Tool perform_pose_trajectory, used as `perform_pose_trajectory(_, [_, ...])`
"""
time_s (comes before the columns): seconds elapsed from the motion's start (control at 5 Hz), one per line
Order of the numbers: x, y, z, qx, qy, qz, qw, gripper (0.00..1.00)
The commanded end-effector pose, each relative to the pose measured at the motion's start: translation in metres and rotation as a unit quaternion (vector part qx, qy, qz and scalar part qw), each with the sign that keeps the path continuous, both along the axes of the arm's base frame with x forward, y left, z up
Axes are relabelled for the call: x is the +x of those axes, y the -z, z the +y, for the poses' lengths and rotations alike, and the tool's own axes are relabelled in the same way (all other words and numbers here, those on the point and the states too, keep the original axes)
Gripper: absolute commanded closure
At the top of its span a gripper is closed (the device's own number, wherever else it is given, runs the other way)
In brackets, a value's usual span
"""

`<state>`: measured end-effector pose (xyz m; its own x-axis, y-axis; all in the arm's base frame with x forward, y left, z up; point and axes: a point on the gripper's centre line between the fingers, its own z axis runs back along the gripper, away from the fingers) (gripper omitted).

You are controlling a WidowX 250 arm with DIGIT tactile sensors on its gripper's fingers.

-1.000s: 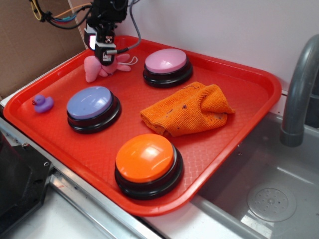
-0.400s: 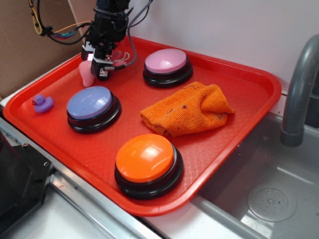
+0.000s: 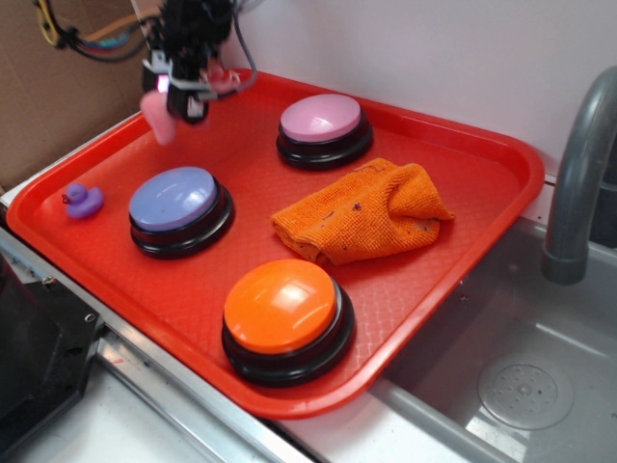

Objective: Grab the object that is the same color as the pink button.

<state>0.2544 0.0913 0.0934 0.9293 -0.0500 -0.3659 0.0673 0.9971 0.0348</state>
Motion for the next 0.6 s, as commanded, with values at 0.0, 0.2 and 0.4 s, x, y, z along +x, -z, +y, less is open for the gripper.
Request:
perform_pose_trajectory(0.0, [-0.046,-0.116,-0.049,-0.021,-0.075,-0.176,0.981,1.0])
perform_pose_trajectory(0.2, [-0.065,-0.154,-0.055,-0.031,-0.073,-0.206,0.975,1.0])
perform_pose_trajectory(0.4, [-0.075,-0.164,-0.058,-0.041,-0.059,-0.239,0.968,1.0])
